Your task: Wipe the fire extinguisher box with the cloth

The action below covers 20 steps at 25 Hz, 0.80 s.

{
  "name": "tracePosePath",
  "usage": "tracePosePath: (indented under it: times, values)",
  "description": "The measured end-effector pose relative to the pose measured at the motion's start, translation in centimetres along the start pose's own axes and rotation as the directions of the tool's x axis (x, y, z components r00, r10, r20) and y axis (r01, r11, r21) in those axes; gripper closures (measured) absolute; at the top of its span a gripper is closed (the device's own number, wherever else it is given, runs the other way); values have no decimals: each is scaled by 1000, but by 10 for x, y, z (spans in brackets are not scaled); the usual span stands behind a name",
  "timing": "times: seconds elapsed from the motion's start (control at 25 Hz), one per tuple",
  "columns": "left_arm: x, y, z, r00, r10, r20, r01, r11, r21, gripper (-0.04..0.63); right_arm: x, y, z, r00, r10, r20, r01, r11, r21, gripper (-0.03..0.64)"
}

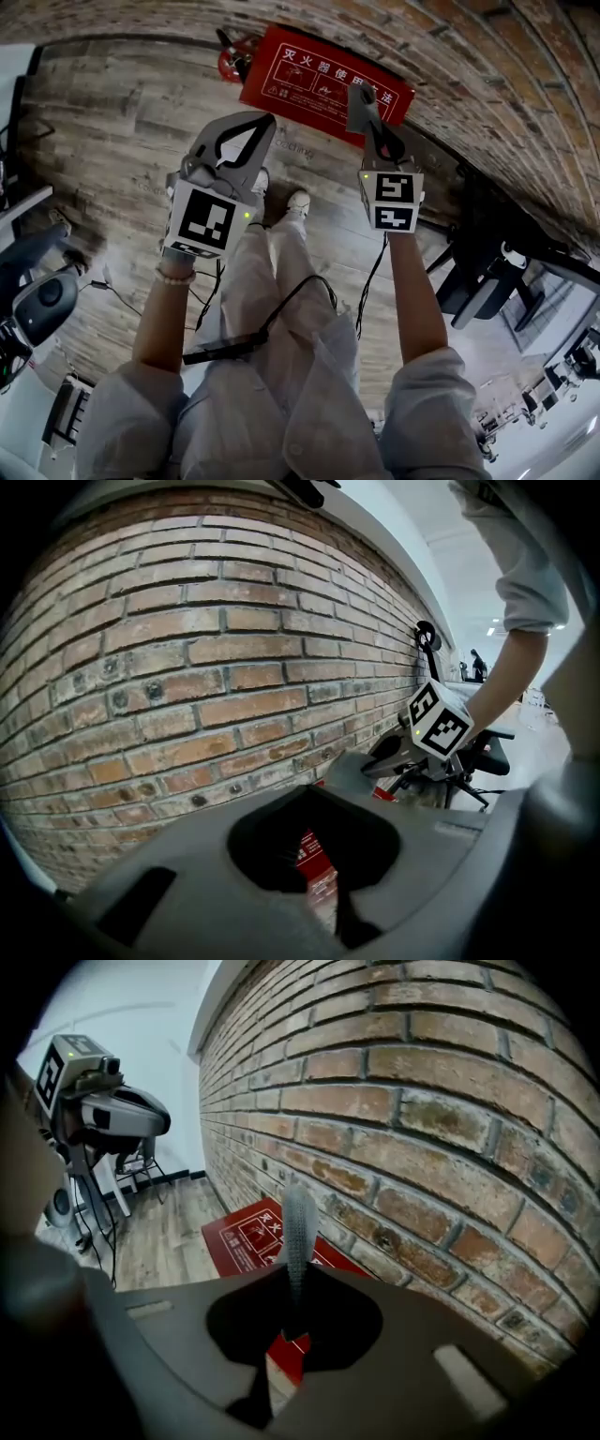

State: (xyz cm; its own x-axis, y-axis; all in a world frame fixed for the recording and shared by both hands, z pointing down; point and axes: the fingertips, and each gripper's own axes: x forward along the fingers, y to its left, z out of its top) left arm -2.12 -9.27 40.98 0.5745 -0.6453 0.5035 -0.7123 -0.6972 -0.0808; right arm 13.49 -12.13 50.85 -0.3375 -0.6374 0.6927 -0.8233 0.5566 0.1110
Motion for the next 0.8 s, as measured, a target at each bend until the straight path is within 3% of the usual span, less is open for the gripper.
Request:
tracePosePath:
  times: [0.4, 0.8]
  values:
    - [-31, 36, -29, 997, 79, -14, -80, 995, -57, 597, 39, 90, 47, 986, 165, 32, -162, 984, -79, 597]
    - [-58, 67, -54, 991, 130, -29, -132, 987, -91, 597, 74, 170, 66, 959, 283, 5, -279, 947, -158, 597]
